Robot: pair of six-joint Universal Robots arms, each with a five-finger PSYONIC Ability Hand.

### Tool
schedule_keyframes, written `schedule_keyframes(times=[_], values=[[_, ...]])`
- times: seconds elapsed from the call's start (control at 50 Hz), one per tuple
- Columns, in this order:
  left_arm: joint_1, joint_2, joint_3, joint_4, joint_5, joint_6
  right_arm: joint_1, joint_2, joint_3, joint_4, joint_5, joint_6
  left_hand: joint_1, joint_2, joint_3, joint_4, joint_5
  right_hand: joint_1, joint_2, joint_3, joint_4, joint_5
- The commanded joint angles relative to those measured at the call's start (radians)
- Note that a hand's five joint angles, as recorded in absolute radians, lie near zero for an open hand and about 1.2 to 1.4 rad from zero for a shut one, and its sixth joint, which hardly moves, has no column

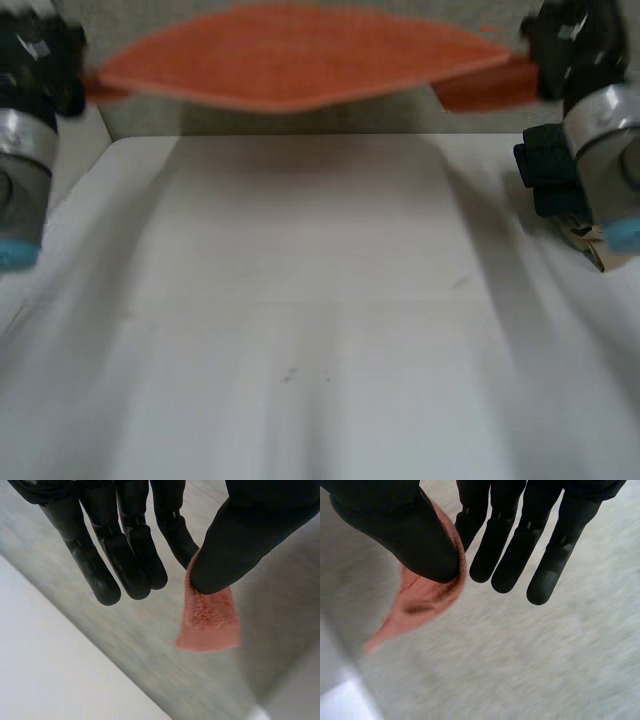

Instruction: Fold the laundry.

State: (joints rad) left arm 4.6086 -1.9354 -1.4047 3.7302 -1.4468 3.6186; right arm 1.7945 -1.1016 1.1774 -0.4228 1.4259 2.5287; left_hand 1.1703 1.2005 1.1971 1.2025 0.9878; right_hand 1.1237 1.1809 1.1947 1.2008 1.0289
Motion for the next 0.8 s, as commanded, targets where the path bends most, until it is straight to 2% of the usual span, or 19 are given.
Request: schedule_keyframes(times=[0.02, 0.12, 0.2, 0.28, 0.3, 0.36, 0.38, 0.46, 0.5, 0.58, 0.66, 0.74, 0.8], values=[[-0.007, -0.066, -0.2, -0.004, 0.042, 0.017, -0.01, 0.104, 0.145, 0.042, -0.027, -0.008, 0.226, 0.196, 0.199, 0.194, 0.234, 0.273, 0.215, 0.202, 0.195, 0.193], [-0.011, -0.065, -0.293, -0.032, 0.042, 0.061, -0.017, 0.151, 0.201, 0.11, -0.042, -0.042, 0.226, 0.196, 0.199, 0.194, 0.234, 0.273, 0.215, 0.202, 0.195, 0.193], [-0.005, -0.024, -0.364, -0.154, 0.042, 0.126, -0.036, 0.132, 0.26, 0.2, -0.041, -0.114, 0.226, 0.196, 0.199, 0.194, 0.234, 0.273, 0.215, 0.202, 0.195, 0.193], [0.024, 0.073, -0.41, -0.393, 0.042, 0.236, -0.075, 0.065, 0.335, 0.35, -0.028, -0.244, 0.226, 0.196, 0.199, 0.194, 0.234, 0.273, 0.215, 0.202, 0.195, 0.193], [0.045, 0.104, -0.421, -0.499, 0.042, 0.277, -0.084, 0.013, 0.365, 0.427, -0.021, -0.295, 0.226, 0.196, 0.199, 0.194, 0.234, 0.273, 0.215, 0.202, 0.195, 0.193], [0.076, 0.154, -0.439, -0.662, 0.042, 0.336, -0.102, -0.076, 0.413, 0.565, -0.001, -0.363, 0.226, 0.196, 0.199, 0.194, 0.234, 0.273, 0.215, 0.202, 0.195, 0.193], [0.093, 0.18, -0.453, -0.767, 0.042, 0.369, -0.119, -0.13, 0.448, 0.664, 0.017, -0.399, 0.226, 0.196, 0.199, 0.194, 0.234, 0.273, 0.215, 0.202, 0.195, 0.193], [0.122, 0.223, -0.491, -0.981, 0.043, 0.452, -0.149, -0.225, 0.521, 0.85, 0.056, -0.475, 0.226, 0.196, 0.199, 0.194, 0.234, 0.273, 0.215, 0.202, 0.195, 0.193], [0.125, 0.231, -0.499, -1.024, 0.043, 0.483, -0.153, -0.245, 0.539, 0.881, 0.058, -0.501, 0.226, 0.196, 0.199, 0.194, 0.234, 0.273, 0.215, 0.202, 0.195, 0.193], [0.13, 0.236, -0.481, -1.017, 0.045, 0.514, -0.147, -0.251, 0.55, 0.857, 0.058, -0.533, 0.226, 0.196, 0.199, 0.194, 0.234, 0.273, 0.215, 0.202, 0.195, 0.193], [0.116, 0.219, -0.421, -0.939, 0.058, 0.509, -0.138, -0.219, 0.519, 0.739, 0.059, -0.518, 0.226, 0.196, 0.199, 0.194, 0.234, 0.273, 0.215, 0.202, 0.195, 0.193], [0.073, 0.147, -0.337, -0.782, 0.08, 0.466, -0.104, -0.08, 0.404, 0.509, 0.093, -0.438, 0.226, 0.196, 0.199, 0.194, 0.234, 0.273, 0.215, 0.202, 0.195, 0.193], [-0.003, 0.063, -0.242, -0.633, 0.077, 0.387, -0.073, -0.026, 0.351, 0.435, 0.12, -0.398, 0.226, 0.196, 0.199, 0.194, 0.234, 0.273, 0.215, 0.202, 0.195, 0.193]])
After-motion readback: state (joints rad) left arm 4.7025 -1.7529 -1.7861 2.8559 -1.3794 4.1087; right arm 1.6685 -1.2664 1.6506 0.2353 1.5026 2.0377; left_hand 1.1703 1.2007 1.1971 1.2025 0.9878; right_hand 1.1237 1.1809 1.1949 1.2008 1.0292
